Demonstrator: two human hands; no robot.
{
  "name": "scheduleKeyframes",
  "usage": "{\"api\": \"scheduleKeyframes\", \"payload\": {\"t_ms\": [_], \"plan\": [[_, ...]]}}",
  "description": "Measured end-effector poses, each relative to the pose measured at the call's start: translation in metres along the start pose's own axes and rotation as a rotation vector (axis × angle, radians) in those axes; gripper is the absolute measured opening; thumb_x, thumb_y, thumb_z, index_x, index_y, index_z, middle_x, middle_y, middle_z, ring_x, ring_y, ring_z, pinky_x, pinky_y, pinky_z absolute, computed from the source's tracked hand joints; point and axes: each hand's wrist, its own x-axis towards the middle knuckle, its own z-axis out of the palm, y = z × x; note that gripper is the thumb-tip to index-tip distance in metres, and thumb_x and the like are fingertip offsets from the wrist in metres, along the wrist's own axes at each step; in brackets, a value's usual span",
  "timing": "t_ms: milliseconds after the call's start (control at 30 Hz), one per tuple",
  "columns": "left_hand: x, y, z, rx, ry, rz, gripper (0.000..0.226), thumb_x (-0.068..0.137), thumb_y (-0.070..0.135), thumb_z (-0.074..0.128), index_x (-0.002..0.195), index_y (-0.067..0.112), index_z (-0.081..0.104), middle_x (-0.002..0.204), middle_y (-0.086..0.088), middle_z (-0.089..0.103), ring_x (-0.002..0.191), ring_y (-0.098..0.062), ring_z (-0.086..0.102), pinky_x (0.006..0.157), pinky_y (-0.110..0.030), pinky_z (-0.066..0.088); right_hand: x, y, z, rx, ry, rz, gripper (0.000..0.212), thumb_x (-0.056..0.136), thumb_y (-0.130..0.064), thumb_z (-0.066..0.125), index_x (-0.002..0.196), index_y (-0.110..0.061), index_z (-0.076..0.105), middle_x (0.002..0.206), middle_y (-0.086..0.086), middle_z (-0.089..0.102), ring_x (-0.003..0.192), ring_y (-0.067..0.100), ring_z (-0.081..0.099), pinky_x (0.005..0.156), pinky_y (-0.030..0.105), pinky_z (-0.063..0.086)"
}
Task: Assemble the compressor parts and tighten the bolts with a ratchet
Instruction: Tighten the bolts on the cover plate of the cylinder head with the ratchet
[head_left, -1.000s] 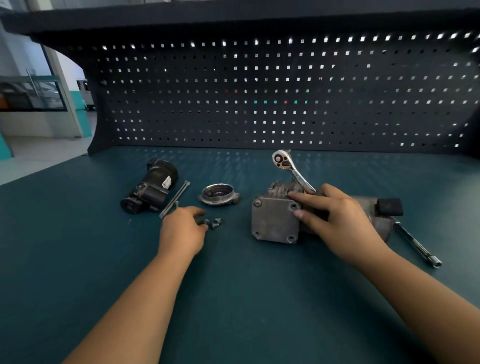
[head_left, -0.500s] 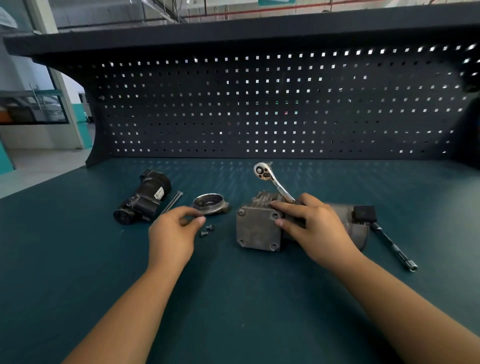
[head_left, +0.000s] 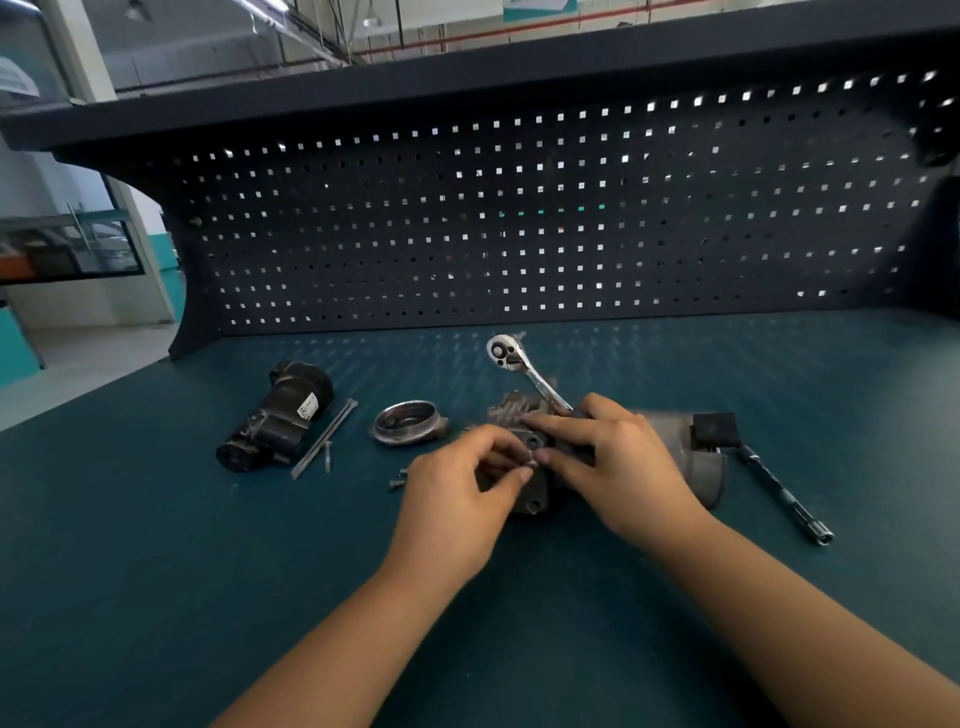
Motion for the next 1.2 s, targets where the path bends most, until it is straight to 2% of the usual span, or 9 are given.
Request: {"api": "scheduleKeyframes", "payload": {"t_ms": [167, 300, 367, 467, 567, 700, 867, 1000, 1200], "plan": [[0.007, 0.000, 0.002, -0.114, -0.017, -0.074, 0.029, 0.077, 0.004, 0.071, 0.071, 0.032, 0.064, 0.075, 0.015, 0.068, 0.069, 0.005, 0.062, 0.063, -0.005, 0.043, 0.000, 0.001, 0.001, 0.008, 0.011, -0.006, 0.037, 0.085, -0.023, 0.067, 0.122, -0.029, 0.063, 0.078, -0.018, 0.033, 0.092, 0.021, 0.053, 0.080, 0.032, 0.038], [0.009, -0.001, 0.004, -0.195, -0.041, -0.128, 0.029, 0.080, 0.002, 0.068, 0.073, 0.030, 0.065, 0.075, 0.012, 0.070, 0.068, 0.001, 0.064, 0.065, -0.014, 0.050, -0.001, 0.001, 0.001, 0.034, 0.010, -0.007, 0.037, 0.085, -0.023, 0.067, 0.121, -0.029, 0.063, 0.077, -0.022, 0.031, 0.095, 0.021, 0.054, 0.082, 0.033, 0.039], [0.011, -0.003, 0.003, -0.236, -0.043, -0.176, 0.027, 0.081, 0.003, 0.067, 0.073, 0.028, 0.066, 0.073, 0.008, 0.071, 0.063, -0.001, 0.063, 0.057, -0.016, 0.049, -0.001, 0.001, 0.001, 0.040, 0.015, -0.003, 0.036, 0.085, -0.023, 0.067, 0.121, -0.029, 0.064, 0.078, -0.022, 0.032, 0.096, 0.021, 0.054, 0.083, 0.033, 0.039], [0.013, -0.005, 0.004, -0.280, -0.013, -0.246, 0.021, 0.082, 0.003, 0.066, 0.074, 0.023, 0.066, 0.070, 0.003, 0.071, 0.057, -0.004, 0.061, 0.048, -0.012, 0.040, 0.000, 0.001, 0.002, 0.041, 0.021, -0.002, 0.037, 0.084, -0.023, 0.068, 0.120, -0.029, 0.064, 0.080, -0.019, 0.033, 0.096, 0.021, 0.054, 0.083, 0.033, 0.039], [0.012, -0.005, 0.005, -0.233, 0.025, -0.245, 0.021, 0.081, 0.005, 0.068, 0.073, 0.024, 0.065, 0.068, 0.004, 0.070, 0.055, -0.004, 0.063, 0.050, -0.013, 0.045, 0.000, 0.001, 0.002, 0.036, 0.026, -0.003, 0.037, 0.084, -0.023, 0.069, 0.120, -0.028, 0.064, 0.082, -0.016, 0.036, 0.096, 0.022, 0.054, 0.083, 0.035, 0.041], [0.010, -0.002, 0.006, -0.145, 0.073, -0.192, 0.023, 0.079, 0.007, 0.070, 0.070, 0.028, 0.065, 0.068, 0.009, 0.070, 0.064, 0.000, 0.064, 0.059, -0.010, 0.047, -0.001, 0.000, 0.002, 0.028, 0.042, -0.009, 0.037, 0.083, -0.021, 0.070, 0.119, -0.026, 0.065, 0.085, -0.010, 0.041, 0.094, 0.024, 0.056, 0.082, 0.036, 0.042], [0.007, 0.006, 0.011, -0.017, 0.108, -0.165, 0.022, 0.077, 0.008, 0.069, 0.070, 0.028, 0.063, 0.068, 0.014, 0.066, 0.067, 0.007, 0.061, 0.058, -0.003, 0.044, -0.001, 0.001, 0.003, 0.024, 0.042, -0.010, 0.038, 0.082, -0.020, 0.070, 0.119, -0.025, 0.065, 0.087, -0.008, 0.043, 0.095, 0.025, 0.056, 0.083, 0.040, 0.044], [0.010, 0.012, 0.015, 0.016, 0.095, -0.189, 0.012, 0.076, 0.013, 0.071, 0.073, 0.023, 0.063, 0.068, 0.011, 0.066, 0.067, 0.007, 0.060, 0.056, -0.005, 0.044, -0.001, 0.001, 0.002, 0.025, 0.039, -0.016, 0.037, 0.083, -0.019, 0.069, 0.119, -0.025, 0.065, 0.088, -0.008, 0.044, 0.096, 0.026, 0.057, 0.084, 0.043, 0.044], [0.009, 0.014, 0.012, 0.062, 0.084, -0.144, 0.019, 0.077, 0.014, 0.072, 0.070, 0.028, 0.061, 0.065, 0.012, 0.064, 0.066, 0.008, 0.059, 0.055, -0.004, 0.043, -0.001, 0.002, 0.002, 0.019, 0.025, -0.021, 0.037, 0.085, -0.022, 0.068, 0.121, -0.027, 0.063, 0.087, -0.010, 0.041, 0.097, 0.025, 0.055, 0.083, 0.037, 0.042]]}}
